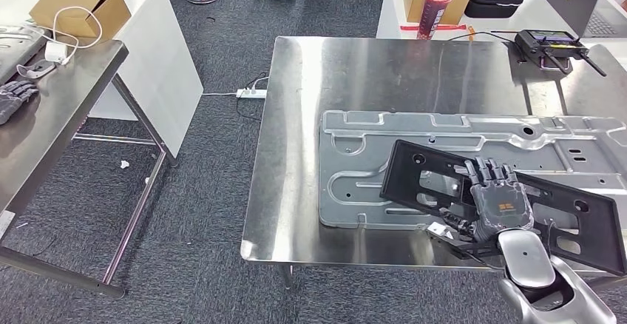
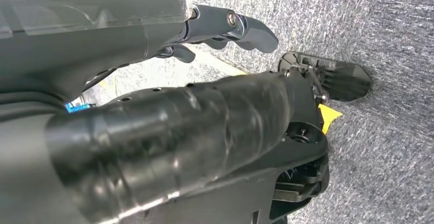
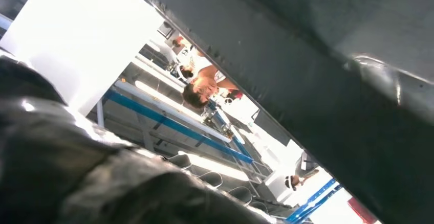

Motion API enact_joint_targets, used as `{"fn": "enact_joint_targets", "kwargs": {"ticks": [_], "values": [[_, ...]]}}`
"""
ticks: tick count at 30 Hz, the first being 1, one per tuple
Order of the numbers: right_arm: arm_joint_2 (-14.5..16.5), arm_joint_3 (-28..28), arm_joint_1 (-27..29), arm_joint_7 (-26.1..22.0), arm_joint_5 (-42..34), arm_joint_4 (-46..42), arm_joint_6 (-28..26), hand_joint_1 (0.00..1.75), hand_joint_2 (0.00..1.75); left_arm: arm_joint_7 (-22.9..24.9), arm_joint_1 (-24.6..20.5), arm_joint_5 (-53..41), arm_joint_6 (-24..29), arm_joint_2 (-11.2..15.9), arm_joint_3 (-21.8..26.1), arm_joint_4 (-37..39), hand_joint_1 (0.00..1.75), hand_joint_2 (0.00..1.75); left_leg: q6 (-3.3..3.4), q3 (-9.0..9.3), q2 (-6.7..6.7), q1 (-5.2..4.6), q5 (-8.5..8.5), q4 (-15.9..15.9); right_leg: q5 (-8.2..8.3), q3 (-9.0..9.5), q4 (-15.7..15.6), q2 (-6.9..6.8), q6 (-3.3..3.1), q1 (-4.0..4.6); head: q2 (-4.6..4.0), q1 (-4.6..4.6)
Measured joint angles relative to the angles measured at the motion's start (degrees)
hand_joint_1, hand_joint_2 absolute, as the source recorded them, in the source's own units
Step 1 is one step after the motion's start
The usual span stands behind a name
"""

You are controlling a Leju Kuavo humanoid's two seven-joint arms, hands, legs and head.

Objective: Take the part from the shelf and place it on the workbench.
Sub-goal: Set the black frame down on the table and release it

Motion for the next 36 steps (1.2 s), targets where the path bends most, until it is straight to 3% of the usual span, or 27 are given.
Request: {"fn": "enact_joint_targets", "kwargs": {"ticks": [9,14,21,36], "values": [[1.31,-0.02,-0.06,-1.32,1.19,1.37,-3.69,0.00,0.00,-0.50,0.01,0.09,-0.02,-0.08,0.62,0.00,0.00,0.00,0.00,0.00,-0.01,0.00,0.00,0.01,0.00,0.05,0.00,-0.01,0.00,0.00,0.00,0.01],[2.30,0.29,-0.03,-1.73,1.99,-3.75,-6.61,0.00,0.00,-0.64,0.00,0.48,0.19,-0.14,0.92,0.00,0.00,0.00,0.00,0.04,0.00,0.00,0.00,0.01,0.00,0.07,0.00,-0.01,0.00,0.01,0.00,0.01],[2.54,2.00,-0.12,-1.89,1.04,-13.46,-5.42,0.00,0.00,-0.64,0.01,0.51,0.19,-0.19,1.09,0.00,0.00,0.00,0.00,0.11,0.00,0.00,-0.01,0.00,0.00,0.09,0.00,-0.01,0.00,0.00,0.00,0.01],[2.54,3.26,-0.13,-1.89,0.83,-16.65,-5.39,0.00,0.00,-0.64,0.01,0.51,0.19,-0.22,1.12,0.00,0.00,0.00,0.01,0.38,0.00,0.00,-0.02,0.01,0.01,0.31,-0.01,0.00,0.01,0.00,0.00,0.00]]}}
